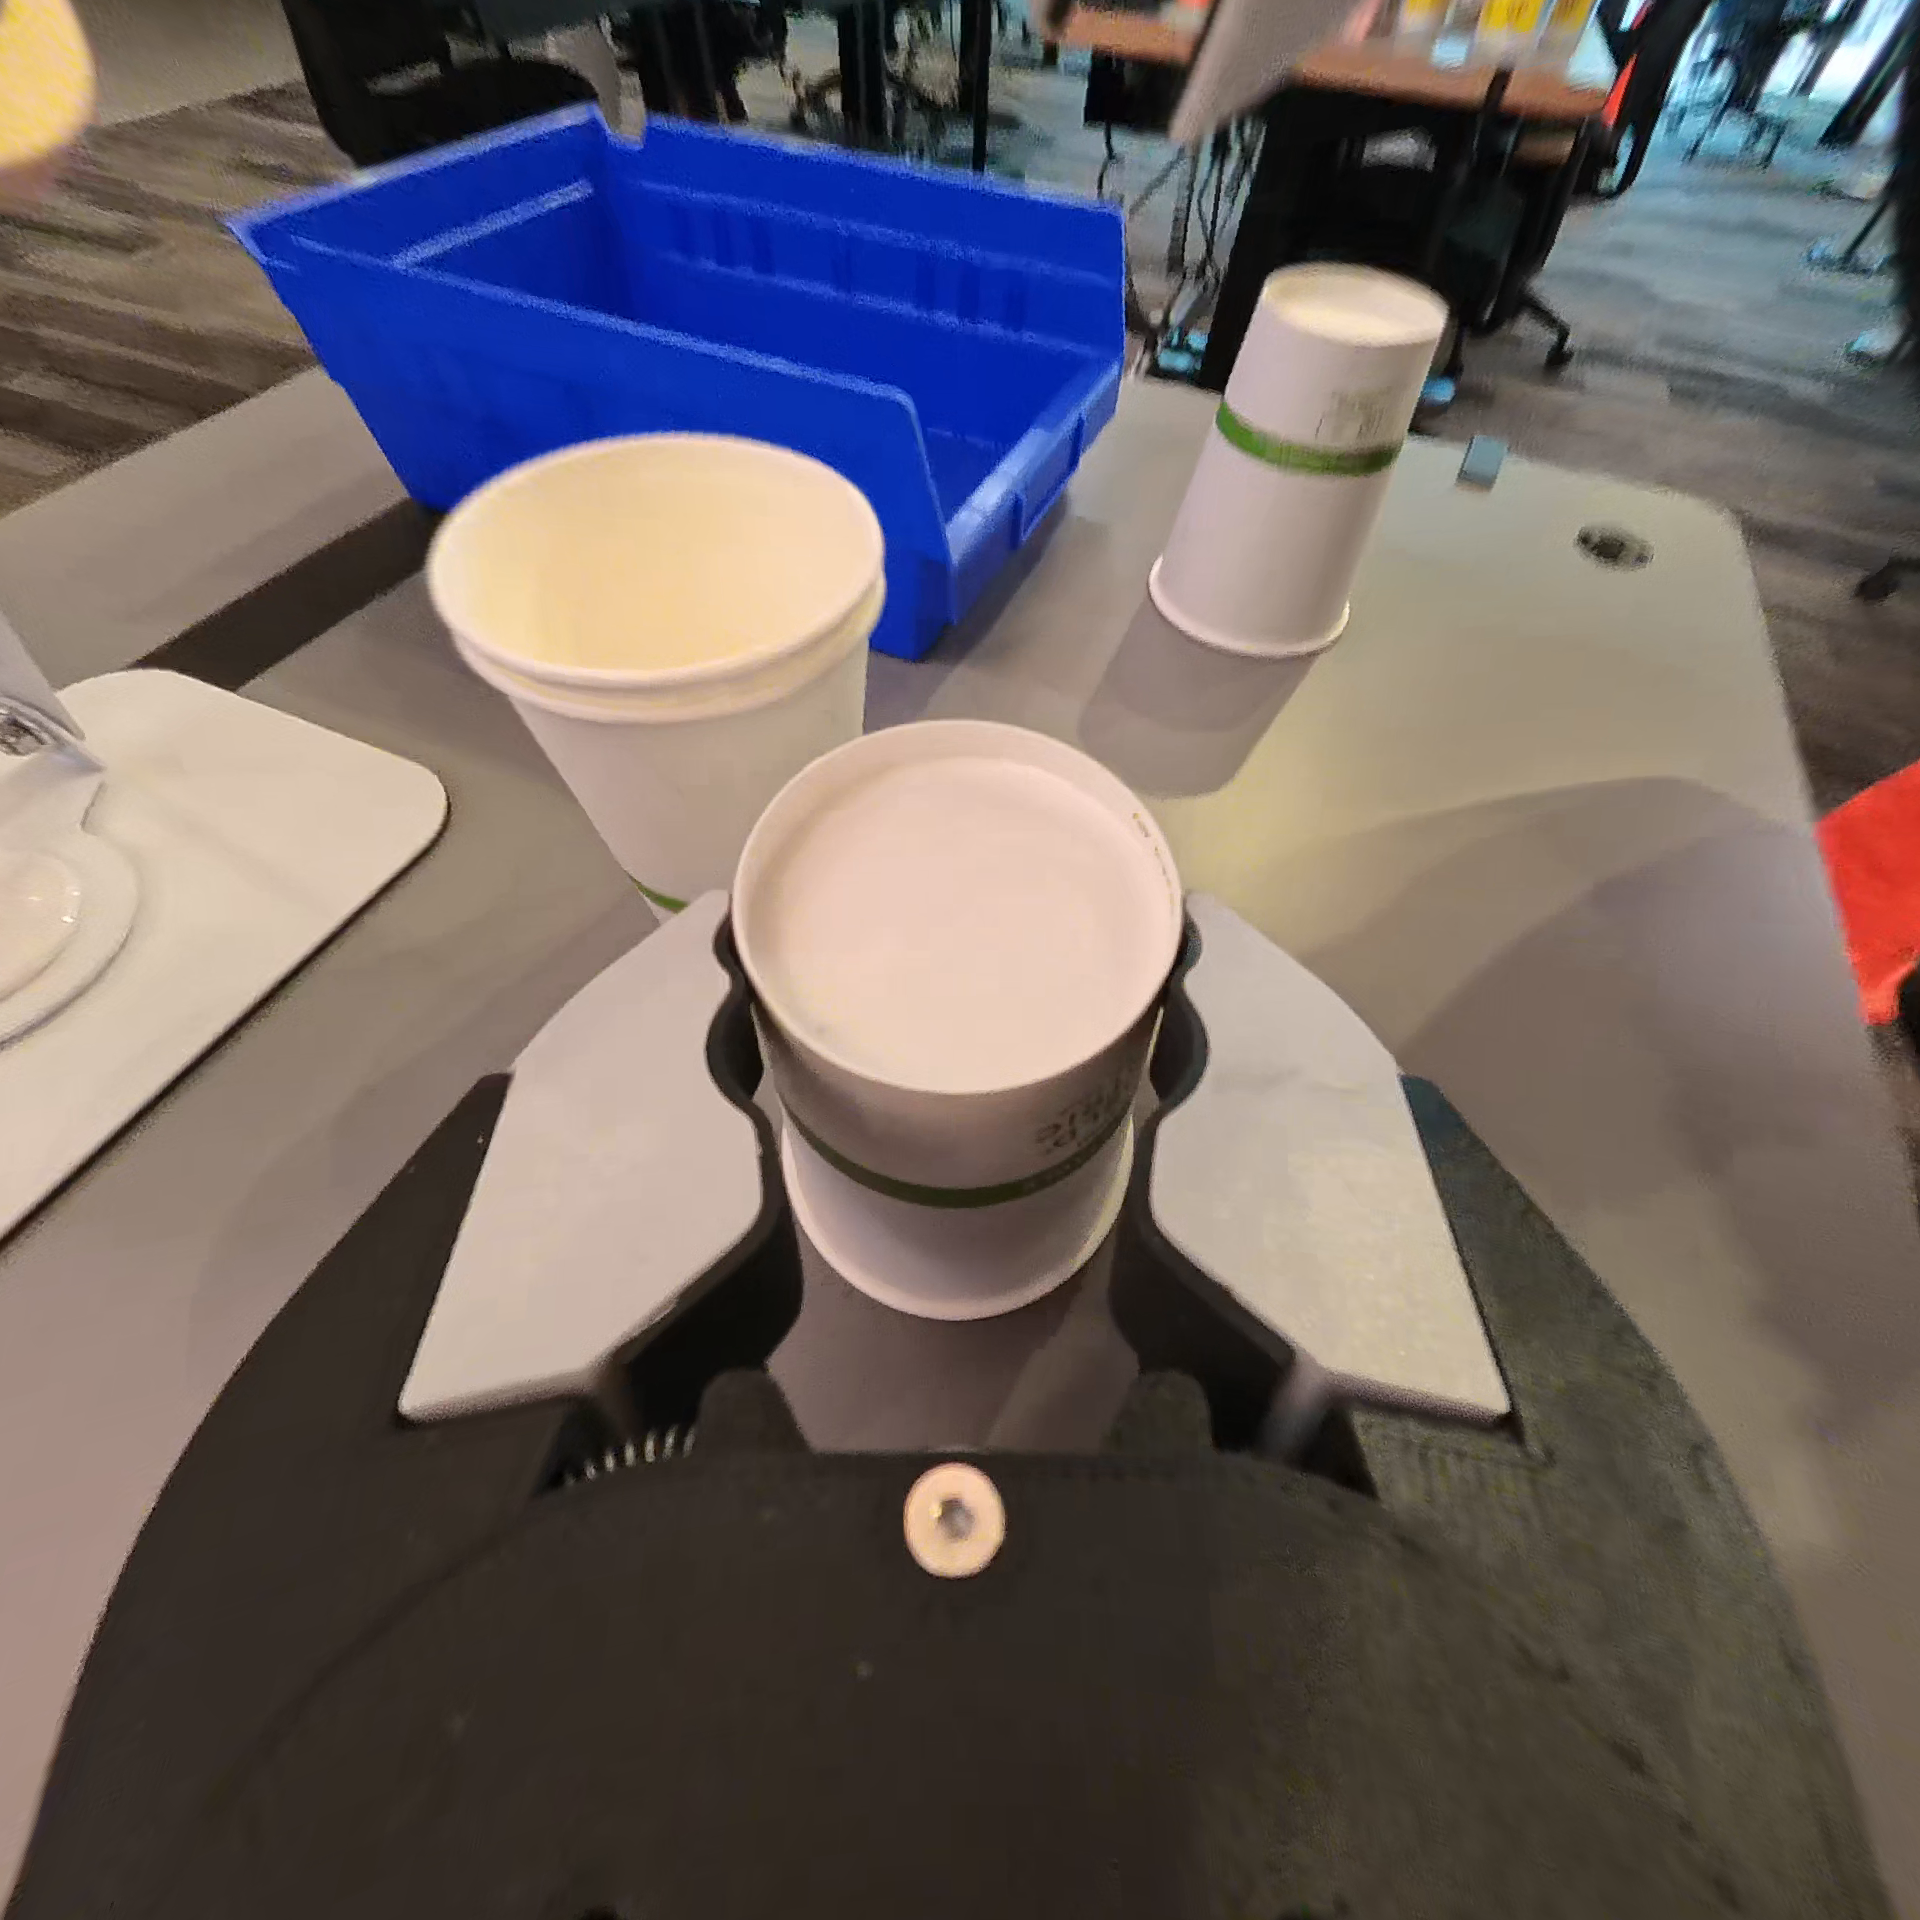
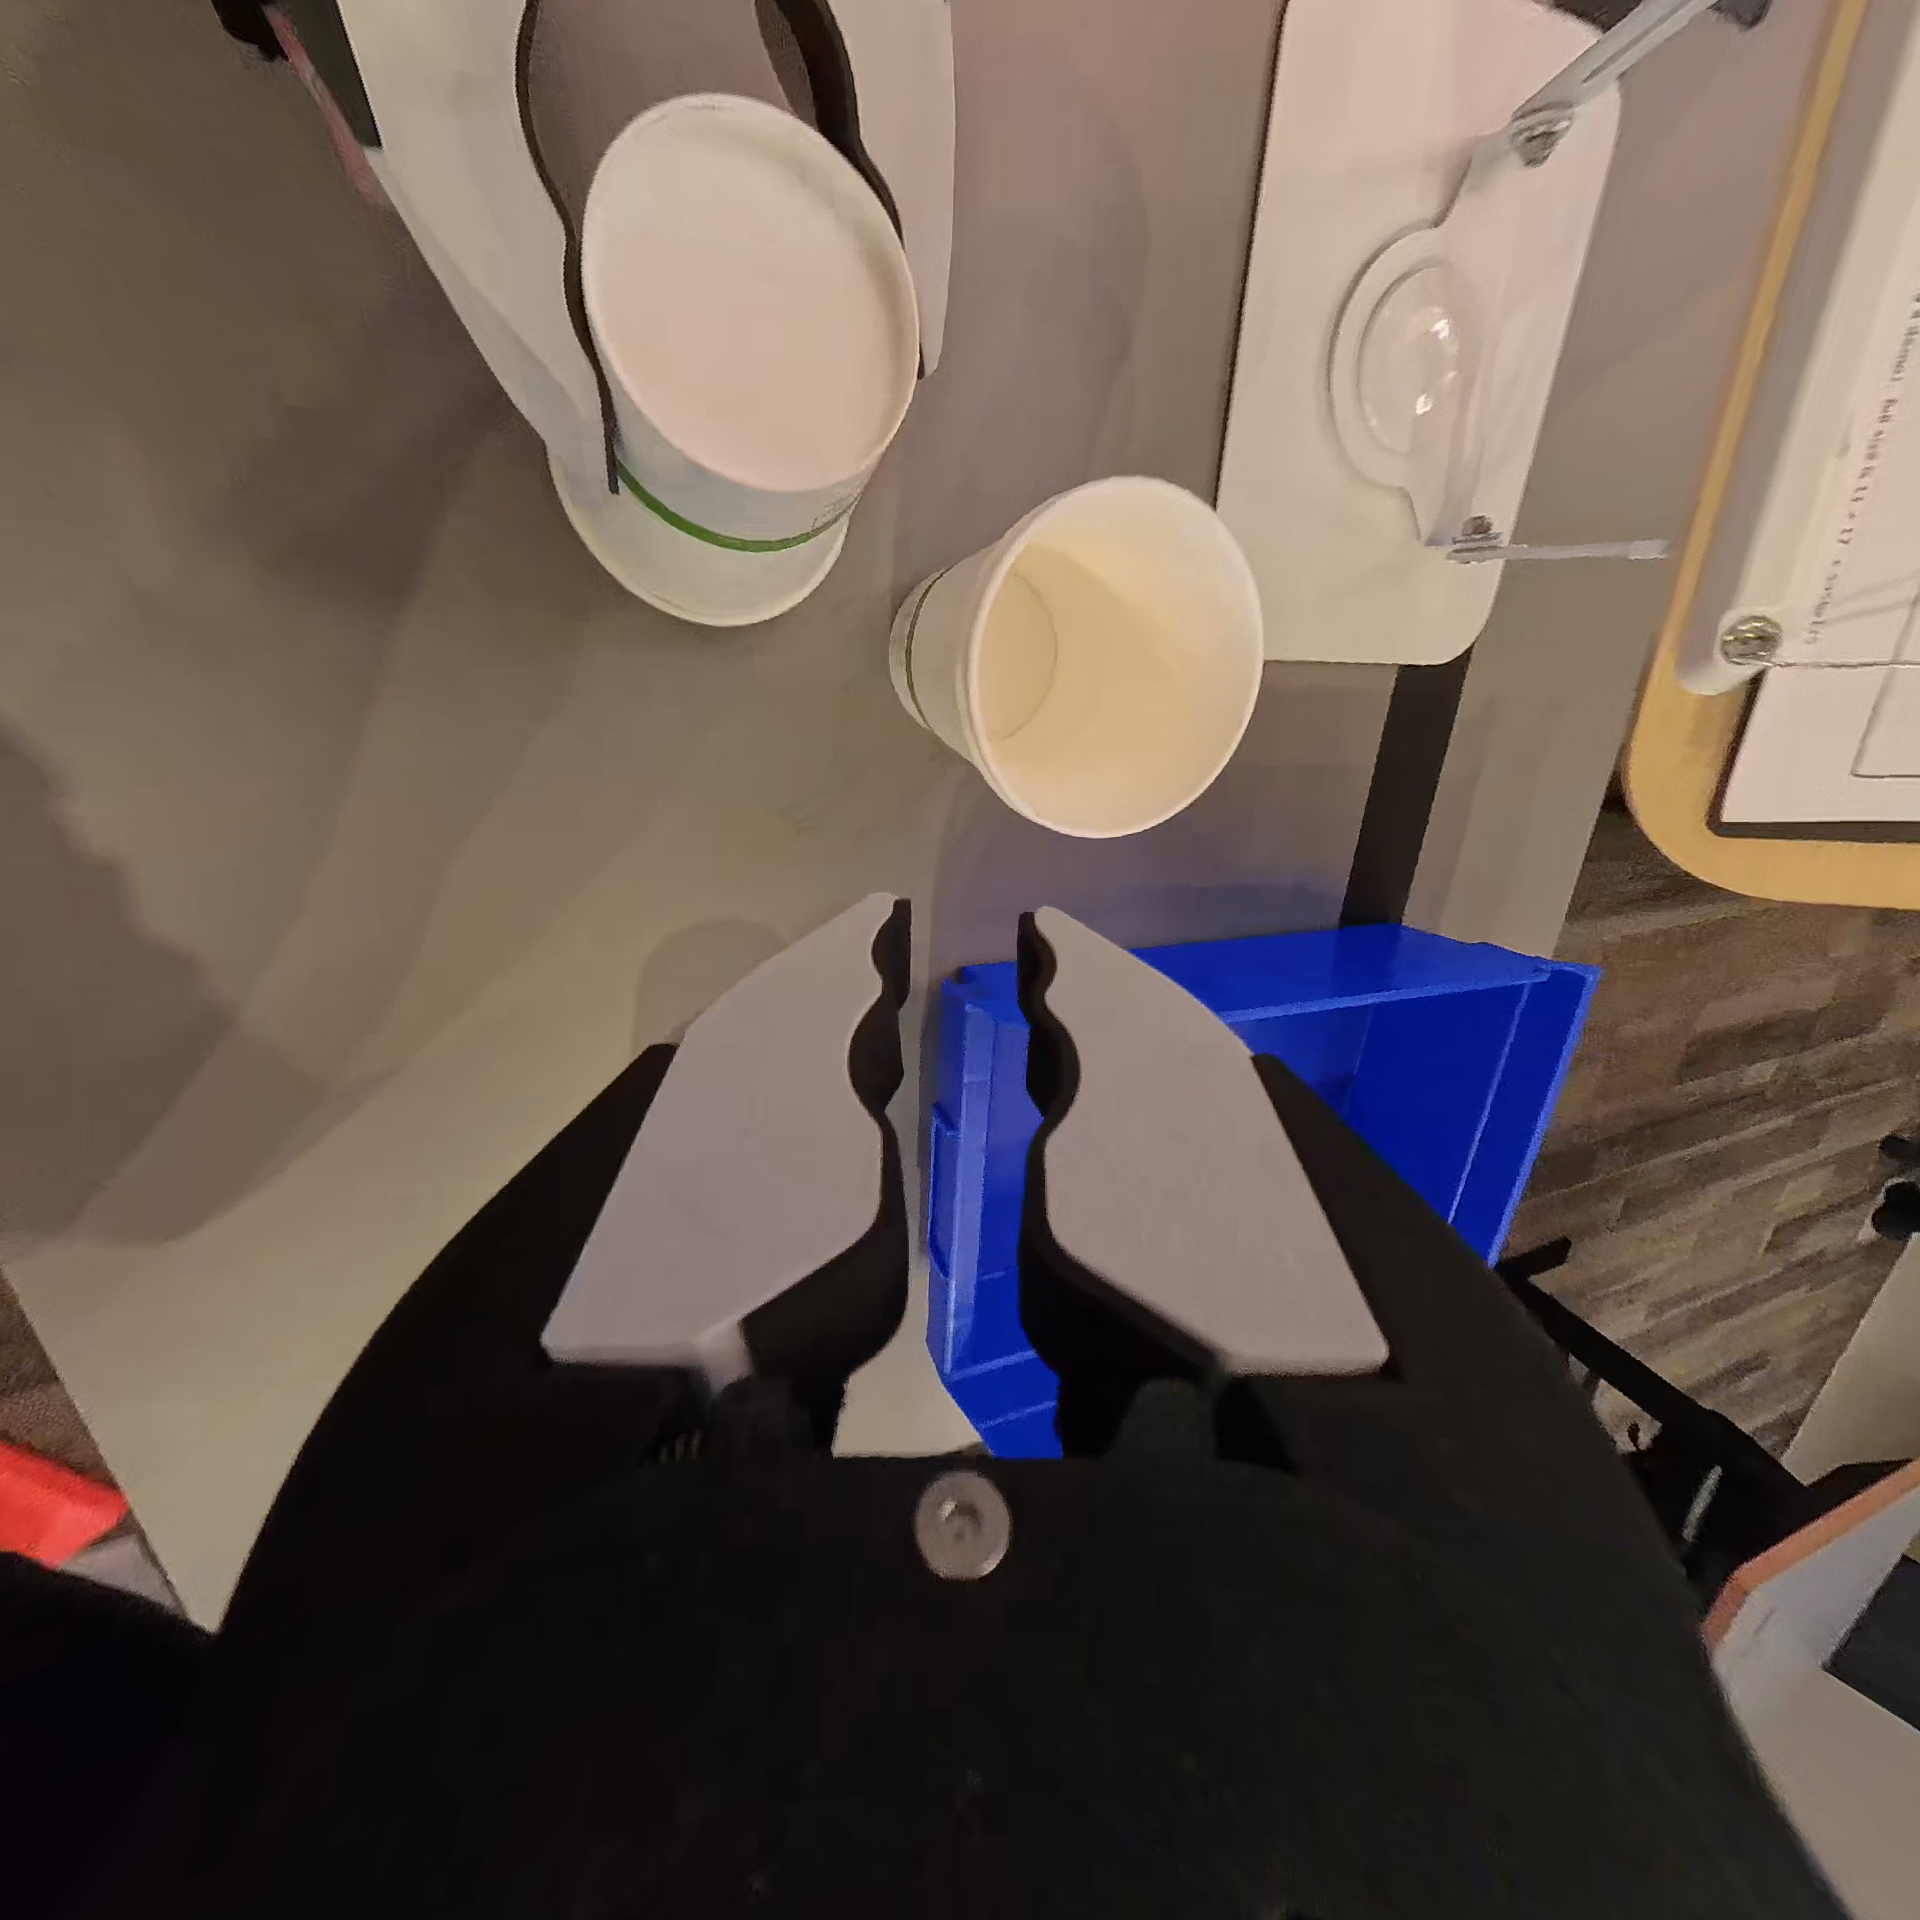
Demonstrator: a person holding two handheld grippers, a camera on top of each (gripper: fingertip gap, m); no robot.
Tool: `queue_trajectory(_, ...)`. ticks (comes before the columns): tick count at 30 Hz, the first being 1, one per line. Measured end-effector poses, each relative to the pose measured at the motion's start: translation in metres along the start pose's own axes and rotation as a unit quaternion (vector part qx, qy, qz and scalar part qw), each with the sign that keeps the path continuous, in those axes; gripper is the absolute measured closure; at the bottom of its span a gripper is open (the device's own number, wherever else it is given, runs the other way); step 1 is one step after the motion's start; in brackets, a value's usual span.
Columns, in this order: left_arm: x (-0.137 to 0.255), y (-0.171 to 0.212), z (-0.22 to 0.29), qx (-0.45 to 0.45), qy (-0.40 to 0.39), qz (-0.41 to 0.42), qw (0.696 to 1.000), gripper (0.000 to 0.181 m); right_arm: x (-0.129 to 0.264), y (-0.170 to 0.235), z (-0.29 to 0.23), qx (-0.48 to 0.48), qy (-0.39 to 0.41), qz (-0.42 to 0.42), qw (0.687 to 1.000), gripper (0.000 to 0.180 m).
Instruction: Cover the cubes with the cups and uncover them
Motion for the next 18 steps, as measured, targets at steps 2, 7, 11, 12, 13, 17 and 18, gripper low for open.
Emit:
queue_trajectory(2, 0.014, -0.012, -0.005, 0.03, 0.004, 0.035, 0.999, 0.106, 0.009, 0.002, -0.002, -0.009, 0.018, 0.036, 0.999, 0.153)
queue_trajectory(7, 0.067, -0.057, -0.015, 0.121, 0.038, 0.221, 0.967, 0.107, 0.032, -0.002, -0.013, -0.061, 0.045, 0.197, 0.978, 0.13)
queue_trajectory(11, 0.101, -0.078, -0.025, 0.229, 0.086, 0.368, 0.897, 0.107, 0.03, -0.014, -0.023, -0.098, 0.064, 0.364, 0.924, 0.084)
queue_trajectory(12, 0.106, -0.081, -0.027, 0.257, 0.099, 0.399, 0.875, 0.107, 0.027, -0.018, -0.026, -0.104, 0.063, 0.411, 0.903, 0.075)
queue_trajectory(13, 0.111, -0.082, -0.028, 0.28, 0.115, 0.426, 0.852, 0.107, 0.023, -0.022, -0.027, -0.12, 0.061, 0.449, 0.883, 0.068)
queue_trajectory(17, 0.108, -0.084, -0.02, 0.326, 0.15, 0.47, 0.806, 0.106, 0.006, -0.041, -0.031, -0.161, 0.058, 0.576, 0.799, 0.045)
queue_trajectory(18, 0.105, -0.084, -0.018, 0.333, 0.157, 0.477, 0.798, 0.106, 0.001, -0.048, -0.032, -0.168, 0.05, 0.598, 0.782, 0.041)
Point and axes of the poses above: each gripper's, where its closed fingertips meet, x back along the fingers, y out of its underside, z = x × y across the jaws, the point moved 6 cm from there along x, back along the fingers, and after that the axes turned 7 degrees about -y, right-handed, at the moved point
